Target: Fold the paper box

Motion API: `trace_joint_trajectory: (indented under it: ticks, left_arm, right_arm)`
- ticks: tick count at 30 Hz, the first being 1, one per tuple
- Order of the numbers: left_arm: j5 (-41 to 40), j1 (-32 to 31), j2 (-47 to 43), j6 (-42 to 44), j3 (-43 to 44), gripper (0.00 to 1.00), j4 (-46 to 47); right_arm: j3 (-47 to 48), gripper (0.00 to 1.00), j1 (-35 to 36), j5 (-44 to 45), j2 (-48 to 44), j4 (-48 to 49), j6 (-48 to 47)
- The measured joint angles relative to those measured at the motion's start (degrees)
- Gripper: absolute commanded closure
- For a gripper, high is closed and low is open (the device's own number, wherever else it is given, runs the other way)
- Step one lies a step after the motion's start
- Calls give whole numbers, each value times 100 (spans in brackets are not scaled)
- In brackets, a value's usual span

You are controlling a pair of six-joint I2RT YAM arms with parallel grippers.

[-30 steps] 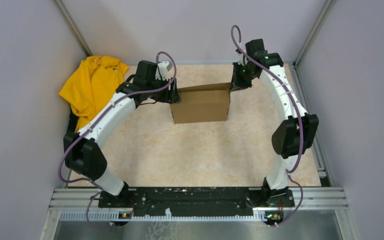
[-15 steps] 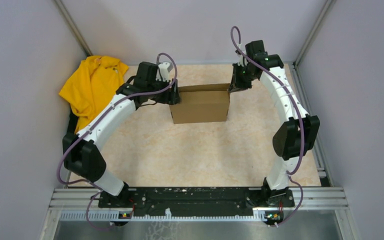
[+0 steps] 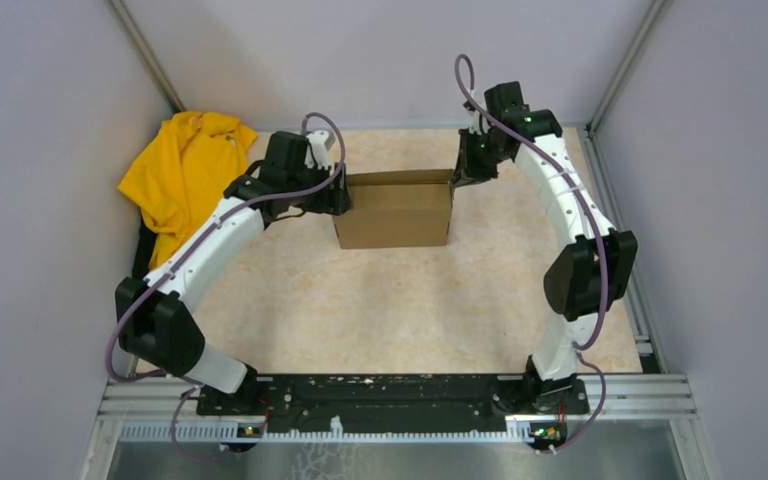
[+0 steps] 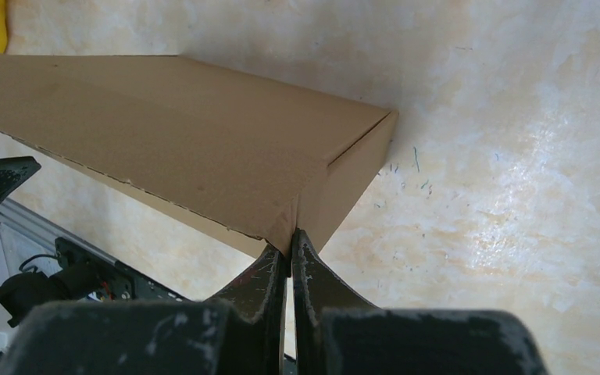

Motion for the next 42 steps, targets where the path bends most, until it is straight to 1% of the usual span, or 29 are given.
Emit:
trace_joint_trajectory:
  ticks: [10, 12, 15, 18, 23, 26, 32, 36, 42]
  left_arm:
    - [-393, 302, -105, -105, -354, 26, -249]
    - [-426, 334, -214, -125, -380, 30, -264]
    - [-402, 350, -442, -170, -376, 40, -273]
    - [-164, 352, -610, -221, -275, 48, -291]
    - [393, 280, -640, -442, 63, 53, -286]
    - [566, 118, -625, -560, 234, 54, -282]
    - [658, -452, -409, -811, 520, 59, -120]
    - [466, -964, -140, -920, 560, 61, 57]
    - [81, -1386, 269, -962, 560, 63, 258]
  right_arm:
    - [0, 100, 9, 0, 0, -2, 2]
    - [0, 100, 9, 0, 0, -2, 2]
    - [0, 100, 13, 0, 0, -2, 0]
    - [0, 100, 13, 2, 0, -2, 0]
    - [0, 100, 17, 4, 0, -4, 0]
    - [0, 100, 22, 4, 0, -9, 0]
    - [0, 100, 31, 13, 0, -9, -2]
    - [39, 100, 109, 214, 0, -39, -11]
    - [90, 100, 249, 404, 11, -105, -48]
